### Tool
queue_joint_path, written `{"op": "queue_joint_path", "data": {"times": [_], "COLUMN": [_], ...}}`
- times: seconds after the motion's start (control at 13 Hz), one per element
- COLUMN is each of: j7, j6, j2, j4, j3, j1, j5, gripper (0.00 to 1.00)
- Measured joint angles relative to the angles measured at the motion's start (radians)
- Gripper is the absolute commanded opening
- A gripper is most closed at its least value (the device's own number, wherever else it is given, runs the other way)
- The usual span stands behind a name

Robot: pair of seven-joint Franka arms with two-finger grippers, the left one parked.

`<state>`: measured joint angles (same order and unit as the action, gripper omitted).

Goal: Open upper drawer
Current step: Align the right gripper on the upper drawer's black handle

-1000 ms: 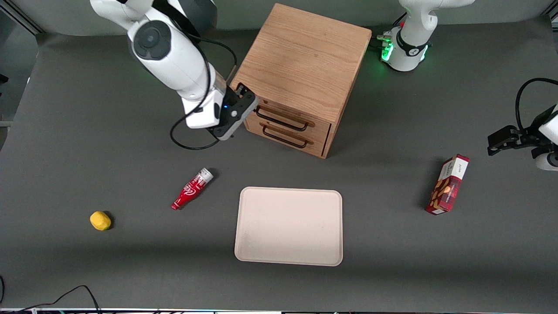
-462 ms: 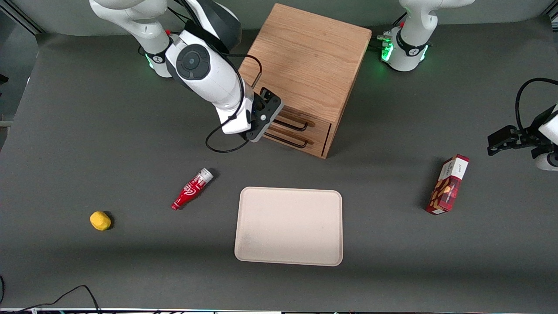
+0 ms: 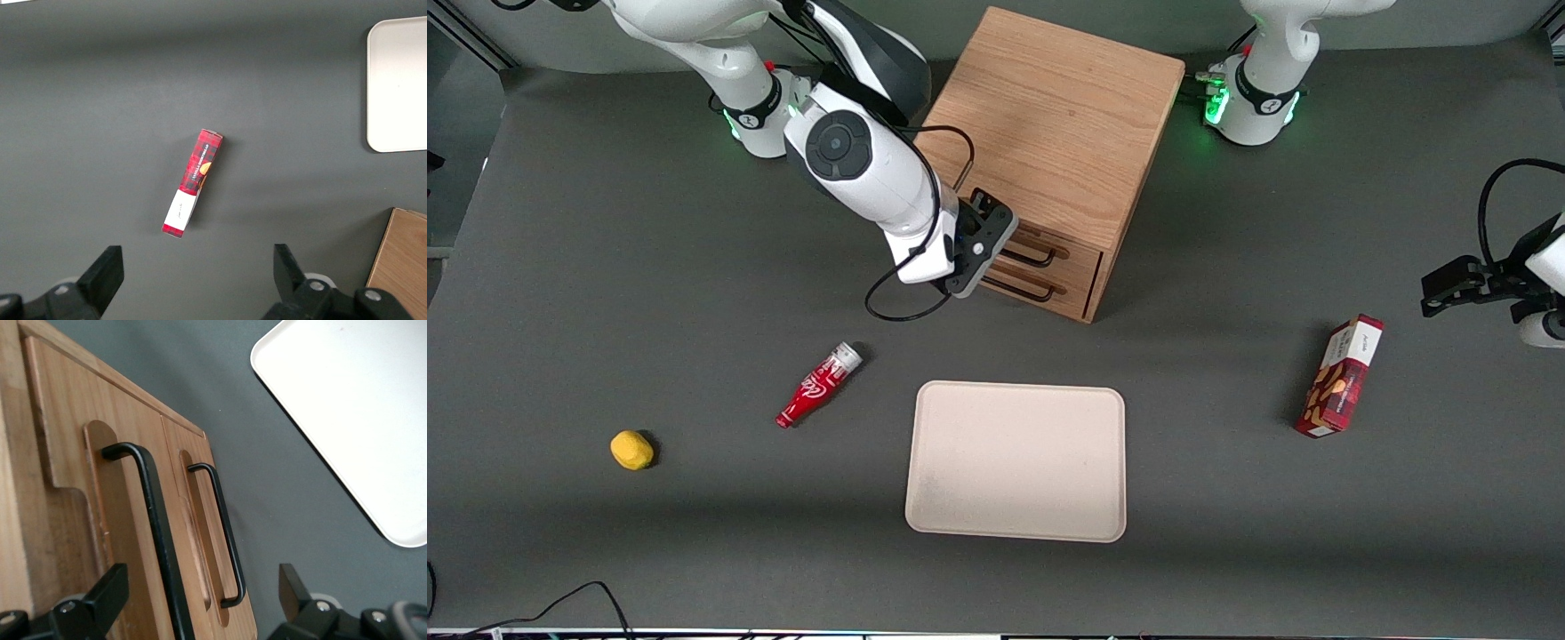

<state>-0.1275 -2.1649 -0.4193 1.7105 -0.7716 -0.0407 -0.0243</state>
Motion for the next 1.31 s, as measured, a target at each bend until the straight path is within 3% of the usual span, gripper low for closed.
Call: {"op": "queue_joint_path", "data": {"times": [1.31], "j7": [0.0], "j6": [0.007], "j2": [-0.032], "j4": [-0.029], "j3": [-0.013], "j1": [0.015], "j5": [0.066], "gripper": [1.0]}}
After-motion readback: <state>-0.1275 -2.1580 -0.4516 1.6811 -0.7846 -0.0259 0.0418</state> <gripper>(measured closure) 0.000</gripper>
